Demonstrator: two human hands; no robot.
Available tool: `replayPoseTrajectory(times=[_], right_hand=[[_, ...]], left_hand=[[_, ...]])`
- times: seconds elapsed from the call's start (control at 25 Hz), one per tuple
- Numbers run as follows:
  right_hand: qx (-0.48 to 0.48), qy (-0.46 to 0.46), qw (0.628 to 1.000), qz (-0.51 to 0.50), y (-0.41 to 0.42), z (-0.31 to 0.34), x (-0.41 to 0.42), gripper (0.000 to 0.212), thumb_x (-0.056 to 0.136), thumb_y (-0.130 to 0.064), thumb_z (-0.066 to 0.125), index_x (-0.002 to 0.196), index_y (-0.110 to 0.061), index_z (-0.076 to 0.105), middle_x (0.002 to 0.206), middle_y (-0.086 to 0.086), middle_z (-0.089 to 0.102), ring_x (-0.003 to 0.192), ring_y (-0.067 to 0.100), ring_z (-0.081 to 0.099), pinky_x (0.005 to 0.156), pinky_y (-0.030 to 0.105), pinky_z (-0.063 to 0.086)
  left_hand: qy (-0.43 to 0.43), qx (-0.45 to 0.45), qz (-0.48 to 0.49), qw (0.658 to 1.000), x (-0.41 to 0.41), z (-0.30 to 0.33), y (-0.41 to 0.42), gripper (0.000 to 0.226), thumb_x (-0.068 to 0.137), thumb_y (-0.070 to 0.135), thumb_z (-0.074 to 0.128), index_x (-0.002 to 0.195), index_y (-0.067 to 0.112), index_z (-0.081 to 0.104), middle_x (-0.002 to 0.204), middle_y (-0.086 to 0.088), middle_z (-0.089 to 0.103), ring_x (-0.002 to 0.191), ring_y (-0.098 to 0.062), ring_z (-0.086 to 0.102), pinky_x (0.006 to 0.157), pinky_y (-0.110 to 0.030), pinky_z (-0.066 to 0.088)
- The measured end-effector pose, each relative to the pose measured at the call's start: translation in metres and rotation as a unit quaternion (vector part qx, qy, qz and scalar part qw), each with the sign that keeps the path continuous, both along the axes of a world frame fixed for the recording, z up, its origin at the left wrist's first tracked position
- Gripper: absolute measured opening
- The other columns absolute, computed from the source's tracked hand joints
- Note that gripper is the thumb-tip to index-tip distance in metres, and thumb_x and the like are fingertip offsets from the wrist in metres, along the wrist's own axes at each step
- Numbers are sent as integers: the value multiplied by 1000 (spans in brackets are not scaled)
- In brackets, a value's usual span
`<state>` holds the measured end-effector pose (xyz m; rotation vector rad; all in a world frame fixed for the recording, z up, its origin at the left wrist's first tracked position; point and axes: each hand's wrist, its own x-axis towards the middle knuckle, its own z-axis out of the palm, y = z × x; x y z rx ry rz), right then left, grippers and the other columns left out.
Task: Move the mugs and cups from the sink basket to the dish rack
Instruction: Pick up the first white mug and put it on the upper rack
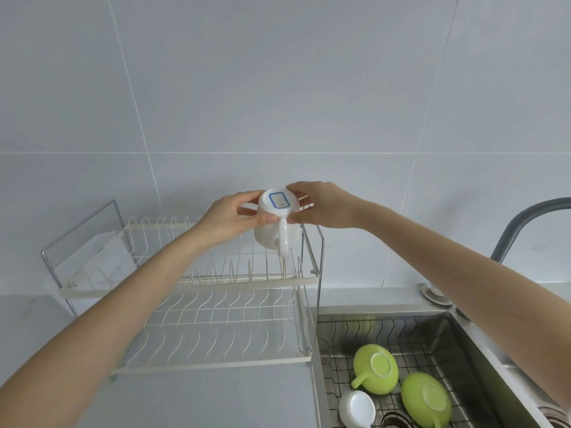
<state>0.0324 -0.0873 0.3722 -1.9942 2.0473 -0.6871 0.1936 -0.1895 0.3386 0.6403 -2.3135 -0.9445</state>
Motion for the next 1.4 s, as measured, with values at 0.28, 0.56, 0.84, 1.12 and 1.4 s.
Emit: replayPoseTrajectory(times=[0.28,0.56,0.84,1.12,1.4], right_hand=[[130,122,984,-5,-58,-29,-16,54,83,-31,61,129,-9,42,124,12,56,112,28,52,99,42,43],[180,266,947,8,-78,-52,-14,42,85,-37,56,116,-9,50,108,11,57,98,30,57,69,32,36],[183,330,926,19,-80,-53,-12,44,85,-43,51,115,-11,54,104,9,62,97,28,58,71,30,37],[171,259,950,25,-68,-43,-10,62,89,-34,52,140,-9,26,137,11,46,125,29,43,99,43,42],[48,264,963,11,-6,-24,-23,71,91,-32,49,147,-15,7,157,9,15,144,23,12,116,32,13]], left_hand=[[-67,55,-22,996,-22,-36,-50,40,76,25,70,114,26,58,110,8,64,98,-12,63,76,-8,44],[-111,90,-27,989,-27,-64,-64,36,76,22,70,108,33,58,111,6,63,95,-14,65,86,-22,45],[-162,90,-21,982,-27,-63,-65,51,79,26,67,126,23,49,122,-1,60,108,-19,59,96,-29,44],[-274,-34,32,961,-24,-51,-54,66,82,38,60,137,18,33,145,-4,40,130,-21,40,103,-28,31],[-246,-253,108,930,-17,-3,2,60,89,39,45,140,17,24,152,-3,25,139,-19,24,112,-38,25]])
